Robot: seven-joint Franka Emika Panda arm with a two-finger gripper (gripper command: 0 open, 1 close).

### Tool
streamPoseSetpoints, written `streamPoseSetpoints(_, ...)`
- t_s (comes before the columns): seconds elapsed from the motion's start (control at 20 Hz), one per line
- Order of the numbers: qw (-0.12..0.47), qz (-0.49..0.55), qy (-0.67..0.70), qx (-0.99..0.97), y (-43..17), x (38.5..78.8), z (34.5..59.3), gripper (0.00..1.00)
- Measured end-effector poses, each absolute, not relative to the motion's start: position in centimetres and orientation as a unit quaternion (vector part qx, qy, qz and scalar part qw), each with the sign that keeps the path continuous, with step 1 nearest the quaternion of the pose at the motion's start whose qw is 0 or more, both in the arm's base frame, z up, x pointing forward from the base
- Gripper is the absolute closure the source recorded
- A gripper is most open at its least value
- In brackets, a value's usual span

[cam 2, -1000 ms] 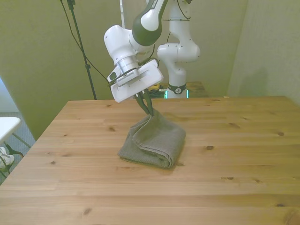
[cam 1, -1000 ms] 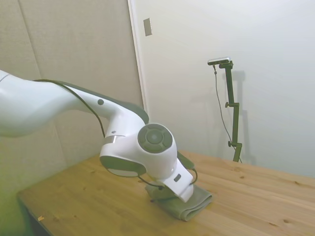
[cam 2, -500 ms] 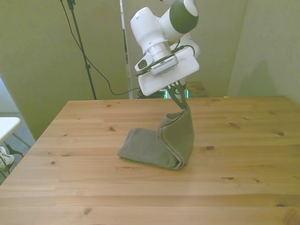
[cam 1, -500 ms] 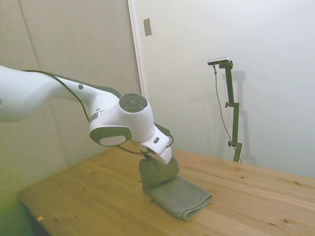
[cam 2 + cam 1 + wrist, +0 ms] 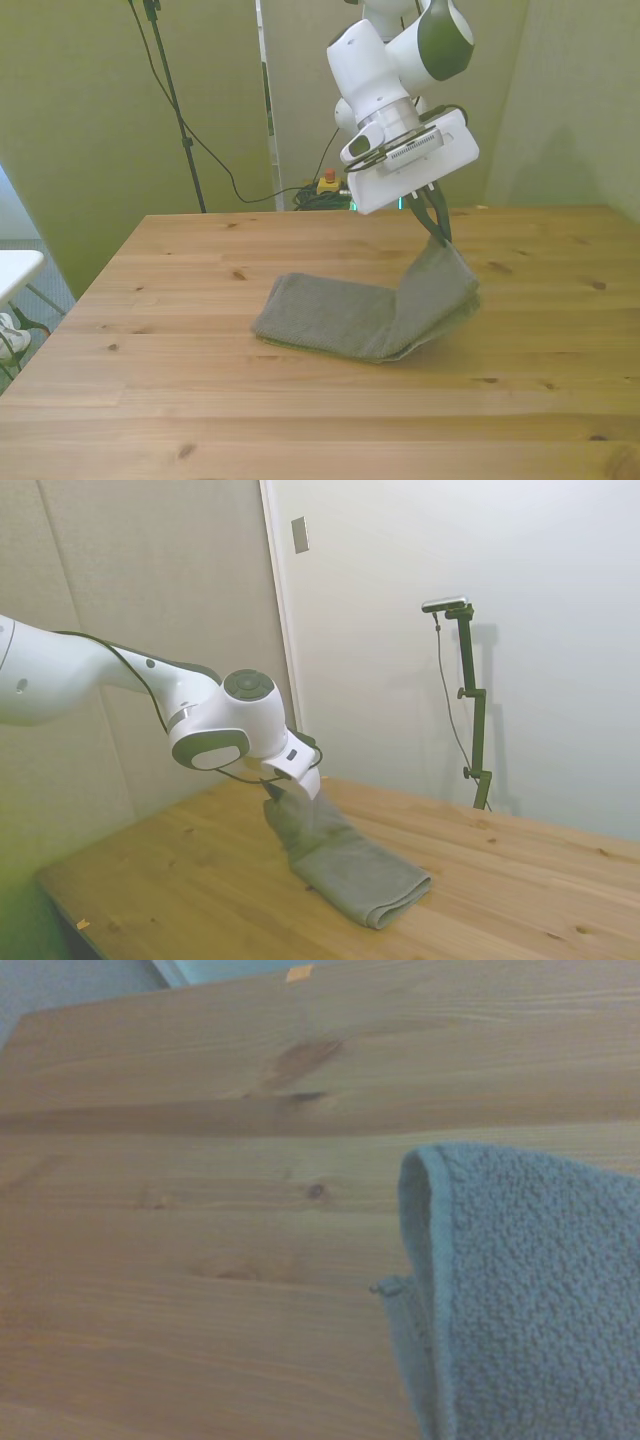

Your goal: Unfold the towel

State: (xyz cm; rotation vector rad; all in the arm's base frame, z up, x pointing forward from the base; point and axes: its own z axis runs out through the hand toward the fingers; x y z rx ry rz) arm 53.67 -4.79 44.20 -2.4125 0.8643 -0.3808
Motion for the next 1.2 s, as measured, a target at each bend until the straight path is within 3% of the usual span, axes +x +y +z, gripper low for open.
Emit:
streamPoseSetpoints(0.6,0.266,-0.14,0.312,-0.901,-3.2,54.1,43.8,0.0)
streamPoseSetpoints(1.0,0.087,-0.092,0.396,-0.909,-3.6,51.9,42.3,0.0)
streamPoseSetpoints(1.2,-0.001,-0.058,0.434,-0.899,-0.3,47.2,45.3,0.0)
